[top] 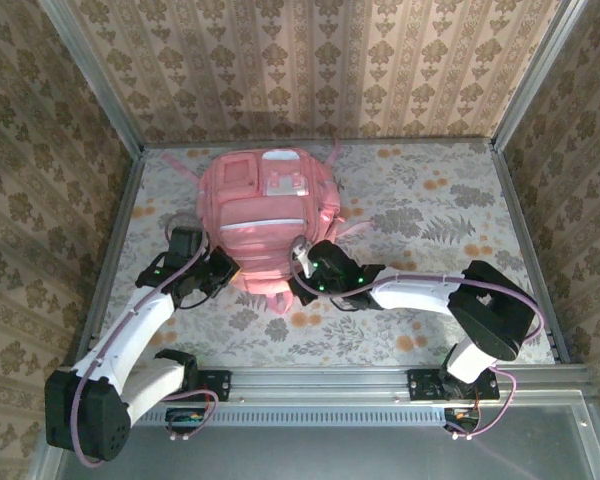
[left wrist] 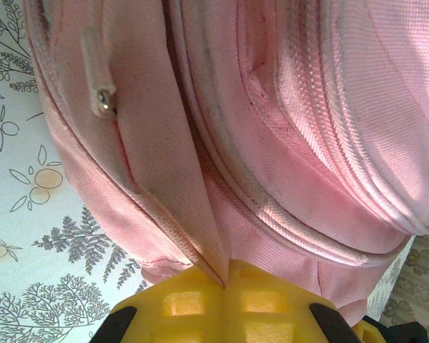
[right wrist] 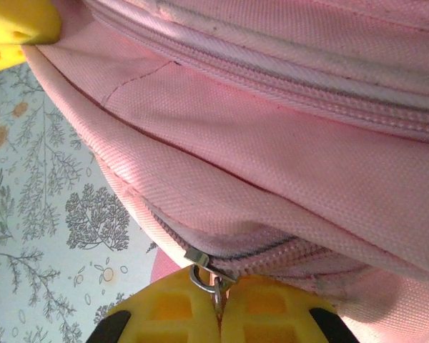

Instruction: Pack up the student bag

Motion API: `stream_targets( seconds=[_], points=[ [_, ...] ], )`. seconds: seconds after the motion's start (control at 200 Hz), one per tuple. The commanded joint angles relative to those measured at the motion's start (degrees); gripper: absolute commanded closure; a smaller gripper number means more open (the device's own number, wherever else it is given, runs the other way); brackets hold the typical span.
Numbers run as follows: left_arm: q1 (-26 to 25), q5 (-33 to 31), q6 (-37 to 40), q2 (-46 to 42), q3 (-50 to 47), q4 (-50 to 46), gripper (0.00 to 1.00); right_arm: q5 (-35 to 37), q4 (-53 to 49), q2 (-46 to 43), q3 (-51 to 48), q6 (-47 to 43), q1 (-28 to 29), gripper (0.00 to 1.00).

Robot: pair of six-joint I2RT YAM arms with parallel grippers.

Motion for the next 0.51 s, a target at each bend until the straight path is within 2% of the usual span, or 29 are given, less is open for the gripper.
stream_targets(
  seconds=[0.0,0.11,0.265,0.5],
  points=[
    [3.6,-11.6,2.8,-0.1,2.2,-2.7,1.00,1.5,-10.3,-2.0,-1.9,-1.9,-3.2,1.00],
    [3.6,-12.0,4.1,0.9,3.0,-3.0,1.00,-0.1,-14.4,-1.9,0.6,-2.1,-3.2,1.00],
    [3.6,-13.7,6.3,1.3,3.9,-4.2,1.00,0.3,-27.6,-0.8,8.0,-6.2,-3.2,1.00],
    [3.7,-15.2,8.3,2.0,5.4,-5.6,1.00,6.4,-47.8,5.8,18.4,-12.6,-3.2,1.00]
  ],
)
